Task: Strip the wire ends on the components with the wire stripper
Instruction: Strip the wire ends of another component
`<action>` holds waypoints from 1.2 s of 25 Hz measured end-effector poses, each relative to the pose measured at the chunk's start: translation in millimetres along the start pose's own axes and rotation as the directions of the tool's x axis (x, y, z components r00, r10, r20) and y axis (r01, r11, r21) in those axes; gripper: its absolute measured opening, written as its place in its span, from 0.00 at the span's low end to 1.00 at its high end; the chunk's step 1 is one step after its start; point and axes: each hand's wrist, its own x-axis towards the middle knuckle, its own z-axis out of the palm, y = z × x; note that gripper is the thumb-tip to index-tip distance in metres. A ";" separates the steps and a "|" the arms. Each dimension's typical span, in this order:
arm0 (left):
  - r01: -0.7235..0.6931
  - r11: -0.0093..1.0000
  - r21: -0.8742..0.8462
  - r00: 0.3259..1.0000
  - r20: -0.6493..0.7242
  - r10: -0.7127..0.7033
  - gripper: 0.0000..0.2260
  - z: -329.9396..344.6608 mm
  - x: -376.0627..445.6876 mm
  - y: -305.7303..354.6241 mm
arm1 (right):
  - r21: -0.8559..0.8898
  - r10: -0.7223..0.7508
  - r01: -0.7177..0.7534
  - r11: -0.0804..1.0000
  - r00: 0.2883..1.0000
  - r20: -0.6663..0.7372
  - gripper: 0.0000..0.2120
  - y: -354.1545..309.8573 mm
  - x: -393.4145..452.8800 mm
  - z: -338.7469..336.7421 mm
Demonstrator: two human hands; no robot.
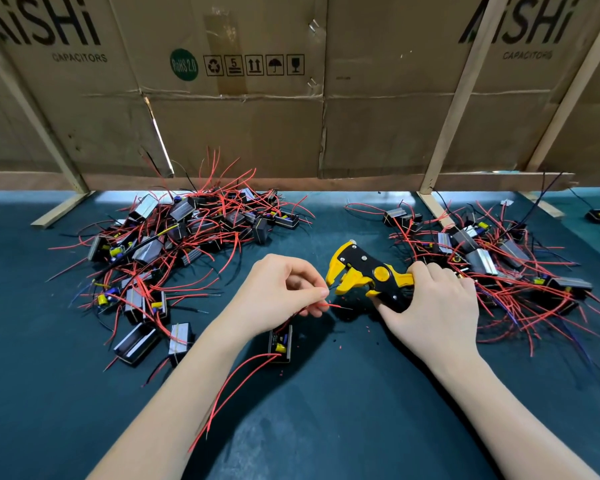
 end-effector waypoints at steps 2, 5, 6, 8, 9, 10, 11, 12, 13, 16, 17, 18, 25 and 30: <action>0.001 1.000 0.005 1.000 -0.008 -0.001 0.04 -0.2 0.7 -0.2 | 0.003 -0.004 0.004 1.000 1.000 -0.008 0.27 0.0 0.1 0.3; 0.005 1.000 0.017 1.000 0.007 -0.005 0.05 0.4 1.3 -1.0 | 0.011 -0.009 0.010 1.000 1.000 -0.014 0.27 -0.3 0.2 0.1; 0.001 1.000 0.024 1.000 0.012 -0.001 0.05 0.4 1.3 -1.7 | 0.012 -0.012 0.013 1.000 1.000 -0.010 0.26 -0.3 0.3 0.1; -0.007 0.999 0.038 1.000 0.022 0.006 0.05 0.2 1.3 -2.2 | 0.011 -0.024 0.024 1.000 1.000 -0.004 0.25 0.1 0.2 0.1; -0.010 0.999 0.041 1.000 0.027 0.009 0.05 0.1 1.3 -2.5 | 0.012 -0.032 0.032 0.999 0.999 -0.006 0.25 0.5 0.2 0.2; -0.011 0.999 0.040 0.999 0.032 0.010 0.06 -0.1 1.5 -2.6 | 0.016 -0.039 0.039 0.999 0.999 -0.013 0.24 0.9 0.2 0.1; -0.011 0.999 0.032 0.999 0.037 0.010 0.06 -0.3 1.8 -2.6 | 0.023 -0.044 0.044 0.999 0.999 -0.024 0.24 1.3 0.6 -0.1; -0.009 1.000 0.021 0.999 0.043 0.008 0.06 -0.4 2.1 -2.5 | 0.029 -0.048 0.049 0.998 0.998 -0.037 0.23 1.5 1.0 -0.7; -0.007 1.000 0.010 0.999 0.048 0.007 0.05 -0.5 2.4 -2.6 | 0.035 -0.049 0.051 0.998 0.998 -0.049 0.23 1.5 1.1 -1.4; -0.002 1.000 -0.005 0.998 0.056 0.002 0.05 -0.5 2.8 -3.2 | 0.050 -0.055 0.059 0.997 0.996 -0.066 0.22 1.6 1.4 -1.6; 0.001 1.000 -0.006 0.998 0.059 -0.001 0.05 -0.5 3.0 -3.4 | 0.053 -0.058 0.061 0.997 0.996 -0.069 0.21 1.7 1.6 -1.2; 0.002 1.000 -0.008 0.998 0.060 -0.002 0.05 -0.7 3.0 -3.8 | 0.053 -0.060 0.064 0.997 0.995 -0.074 0.21 2.2 1.5 -0.6; 0.013 1.000 -0.019 0.997 0.078 -0.011 0.04 -1.6 2.9 -4.1 | 0.078 -0.063 0.071 0.994 0.993 -0.100 0.21 3.6 1.4 0.2; 0.017 1.000 -0.026 0.996 0.088 -0.015 0.04 -3.0 2.9 -3.1 | 0.079 -0.066 0.070 0.994 0.996 -0.053 0.25 0.6 0.8 -0.9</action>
